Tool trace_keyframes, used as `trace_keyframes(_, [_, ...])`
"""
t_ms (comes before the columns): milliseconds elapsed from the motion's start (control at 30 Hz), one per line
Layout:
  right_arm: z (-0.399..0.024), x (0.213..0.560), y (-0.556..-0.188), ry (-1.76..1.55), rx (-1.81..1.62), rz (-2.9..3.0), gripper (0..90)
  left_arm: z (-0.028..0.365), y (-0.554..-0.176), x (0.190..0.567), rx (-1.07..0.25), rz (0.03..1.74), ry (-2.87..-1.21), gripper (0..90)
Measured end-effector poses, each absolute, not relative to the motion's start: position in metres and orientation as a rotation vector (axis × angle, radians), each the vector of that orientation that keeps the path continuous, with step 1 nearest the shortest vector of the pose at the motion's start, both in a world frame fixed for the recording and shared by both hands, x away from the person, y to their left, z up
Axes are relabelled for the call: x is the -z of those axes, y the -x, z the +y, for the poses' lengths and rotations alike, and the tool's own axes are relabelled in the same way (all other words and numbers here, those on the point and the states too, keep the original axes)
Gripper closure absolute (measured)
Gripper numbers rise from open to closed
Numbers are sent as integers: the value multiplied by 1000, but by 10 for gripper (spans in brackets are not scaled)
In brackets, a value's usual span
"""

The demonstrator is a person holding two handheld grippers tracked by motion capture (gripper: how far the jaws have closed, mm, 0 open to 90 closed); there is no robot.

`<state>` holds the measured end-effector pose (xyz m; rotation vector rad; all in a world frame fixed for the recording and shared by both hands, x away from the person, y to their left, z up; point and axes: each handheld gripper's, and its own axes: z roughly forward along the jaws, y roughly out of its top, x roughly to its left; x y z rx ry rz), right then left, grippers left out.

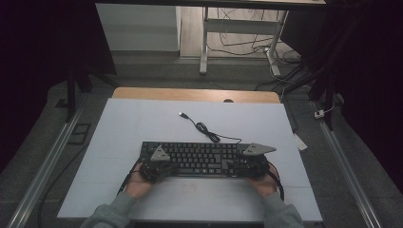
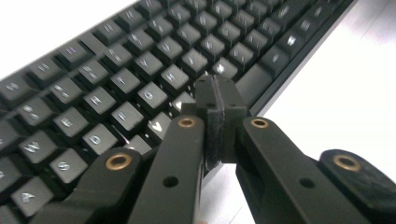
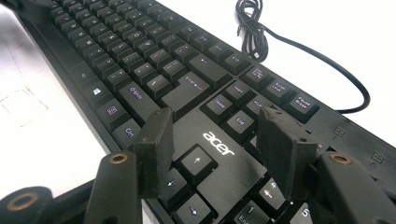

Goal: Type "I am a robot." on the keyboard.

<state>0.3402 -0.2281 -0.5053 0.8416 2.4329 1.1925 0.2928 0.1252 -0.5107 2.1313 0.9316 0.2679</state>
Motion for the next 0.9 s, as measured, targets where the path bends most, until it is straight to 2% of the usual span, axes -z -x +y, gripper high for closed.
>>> trace_keyframes(133, [-228, 505, -340, -843, -1189, 2434, 463, 134, -292, 504, -269, 936, -2074, 873])
trace_keyframes(267, [-228, 506, -340, -843, -1192, 2435, 463, 144, -293, 499, -267, 958, -2014, 747])
trace_keyframes(367, [-228, 505, -340, -842, -1192, 2433, 463, 150, -294, 497, -279, 984, -1988, 614])
trace_keyframes(500, [-228, 506, -340, -843, -1191, 2435, 463, 156, -295, 496, -292, 1012, -1975, 512])
trace_keyframes(667, [-228, 506, -340, -842, -1192, 2434, 463, 164, -296, 496, -300, 1043, -1968, 437])
trace_keyframes(900, [-228, 506, -340, -842, -1185, 2436, 463, 172, -298, 496, -303, 1075, -1967, 380])
